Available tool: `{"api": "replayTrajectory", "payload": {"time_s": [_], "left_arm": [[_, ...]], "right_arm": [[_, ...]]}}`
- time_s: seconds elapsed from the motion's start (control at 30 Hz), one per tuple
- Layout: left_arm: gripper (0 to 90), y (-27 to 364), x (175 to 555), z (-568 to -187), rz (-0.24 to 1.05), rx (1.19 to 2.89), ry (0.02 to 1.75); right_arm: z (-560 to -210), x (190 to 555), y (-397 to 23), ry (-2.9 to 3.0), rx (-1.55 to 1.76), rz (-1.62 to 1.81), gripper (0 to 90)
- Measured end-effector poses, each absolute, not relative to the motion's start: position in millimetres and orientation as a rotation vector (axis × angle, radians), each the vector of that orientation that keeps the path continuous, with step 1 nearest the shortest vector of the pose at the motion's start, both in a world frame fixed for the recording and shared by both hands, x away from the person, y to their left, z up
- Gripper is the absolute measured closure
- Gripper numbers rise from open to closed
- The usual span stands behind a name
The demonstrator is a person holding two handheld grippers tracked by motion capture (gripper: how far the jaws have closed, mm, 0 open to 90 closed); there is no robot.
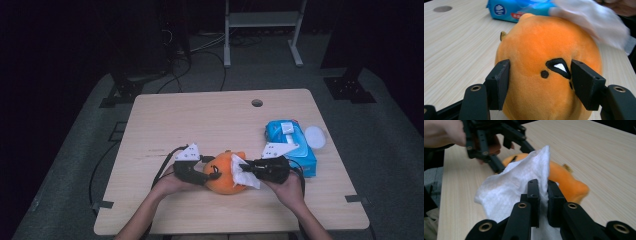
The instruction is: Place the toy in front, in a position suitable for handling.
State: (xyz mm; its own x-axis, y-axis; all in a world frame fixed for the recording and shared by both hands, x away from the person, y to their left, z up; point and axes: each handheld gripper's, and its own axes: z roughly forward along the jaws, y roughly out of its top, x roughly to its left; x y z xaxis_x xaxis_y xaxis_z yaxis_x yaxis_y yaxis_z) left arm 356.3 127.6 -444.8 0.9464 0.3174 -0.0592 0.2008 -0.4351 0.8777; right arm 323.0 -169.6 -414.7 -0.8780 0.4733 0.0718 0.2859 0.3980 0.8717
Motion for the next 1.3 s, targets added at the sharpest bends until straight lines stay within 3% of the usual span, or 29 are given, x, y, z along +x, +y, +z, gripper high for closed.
{"api": "replayTrajectory", "payload": {"time_s": [0.27,0.47,0.7,0.97,1.13,1.3], "left_arm": [[35.2,125,357,-445,0.137,2.024,0.406],[34.1,123,357,-445,0.138,2.017,0.421],[13.8,125,357,-436,0.066,1.987,0.413],[38.6,117,354,-436,0.121,1.991,0.402],[40.3,109,350,-432,0.159,2.018,0.380],[40.1,115,354,-436,0.130,2.002,0.426]], "right_arm": [[-425,334,-186,2.467,0.777,1.434,81.9],[-413,320,-167,2.480,0.632,1.459,81.9],[-422,333,-180,2.452,0.746,1.416,82.0],[-414,327,-176,2.415,0.734,1.450,82.1],[-407,314,-149,2.443,0.582,1.436,82.1],[-409,320,-159,2.435,0.606,1.388,82.1]]}}
